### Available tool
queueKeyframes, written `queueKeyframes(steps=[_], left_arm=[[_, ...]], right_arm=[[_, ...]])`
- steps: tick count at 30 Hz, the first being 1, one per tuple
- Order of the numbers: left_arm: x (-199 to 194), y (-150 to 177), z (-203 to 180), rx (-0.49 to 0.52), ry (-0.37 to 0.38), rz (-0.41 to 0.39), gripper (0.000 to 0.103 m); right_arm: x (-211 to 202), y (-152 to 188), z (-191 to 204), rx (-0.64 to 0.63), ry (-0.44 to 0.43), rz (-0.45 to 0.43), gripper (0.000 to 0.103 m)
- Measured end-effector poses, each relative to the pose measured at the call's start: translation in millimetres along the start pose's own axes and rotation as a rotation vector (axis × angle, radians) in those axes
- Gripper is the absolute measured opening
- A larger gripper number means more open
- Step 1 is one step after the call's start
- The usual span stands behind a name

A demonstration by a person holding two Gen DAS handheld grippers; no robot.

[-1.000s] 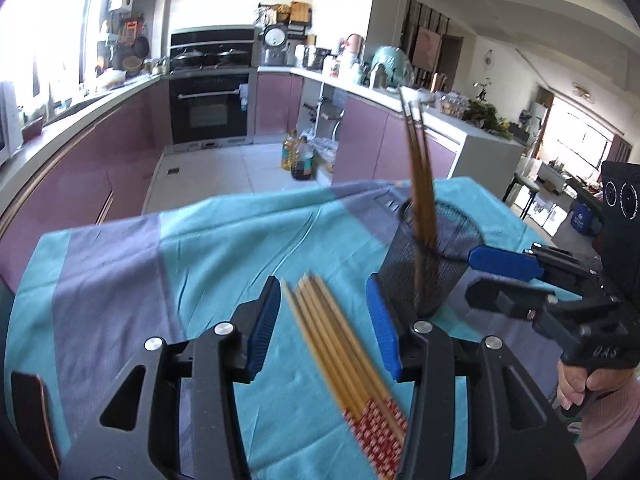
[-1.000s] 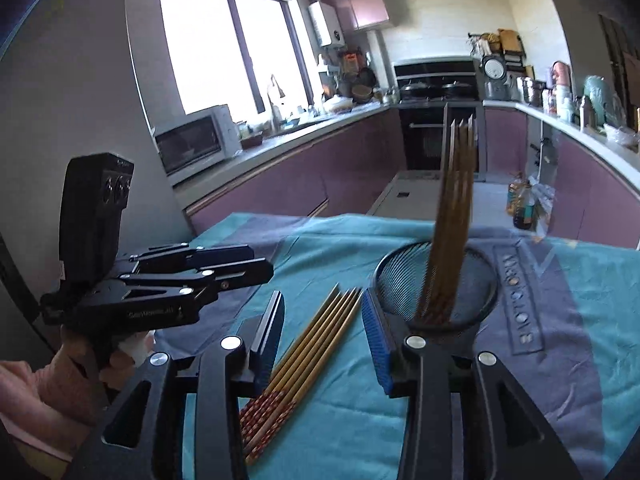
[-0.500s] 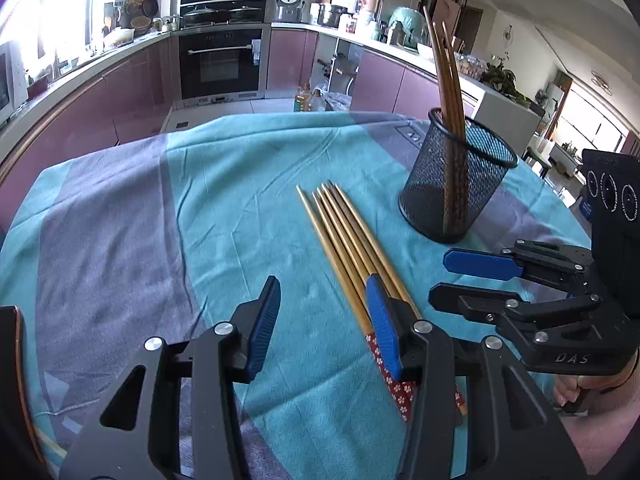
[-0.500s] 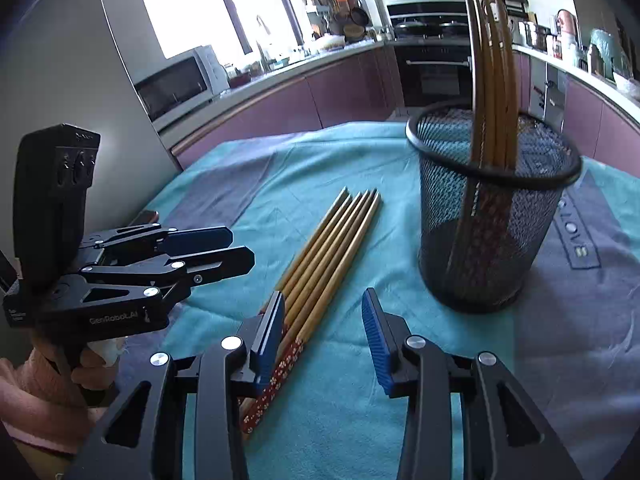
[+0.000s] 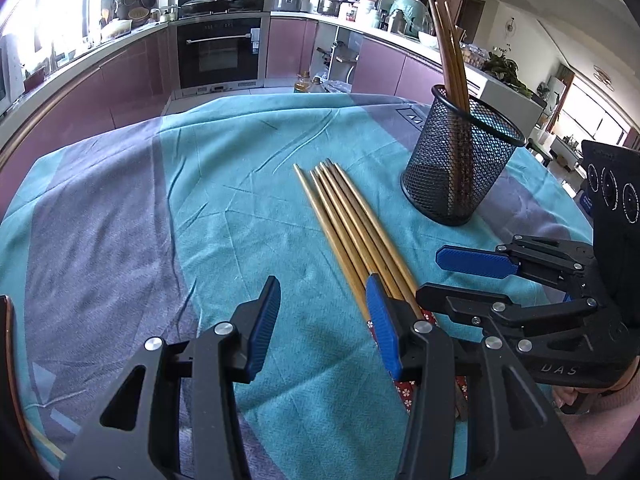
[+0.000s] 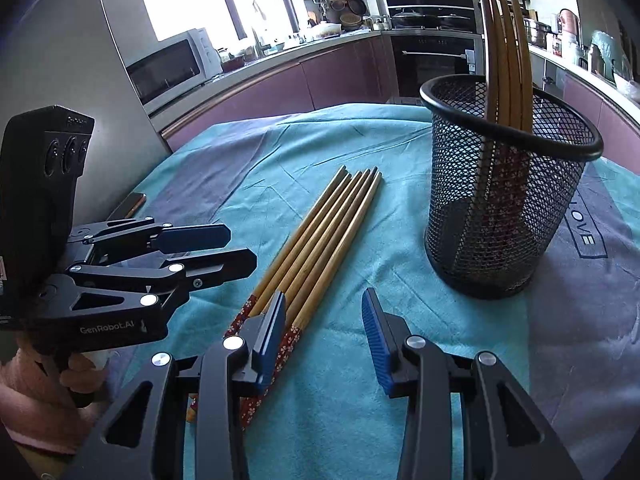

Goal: Organize utensils
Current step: 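Withdraw both tools from the cup back over the remaining chopsticks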

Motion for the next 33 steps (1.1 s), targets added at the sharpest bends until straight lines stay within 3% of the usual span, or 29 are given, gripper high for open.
queueKeyframes(steps=[25,33], left_arm=[[20,-7,-8,0.025,-0.021,0.04,0.044],[26,-13,-9,0.038,-0.08,0.063,0.043]], right_arm=[[6,0,-3,-0.012,0.064,0.03,0.037],[6,0,-3,-0.015,0.077,0.038,0.037]])
Point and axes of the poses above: each gripper's, at about its wrist camera, not at the fingertips, and x roughly the way its jaws point, z to its left, y to its underside, the point moved 8 cm from there along x, roughly the way its jaws point, and after that the axes turned 14 degrees about z, right-handed, at the moved point
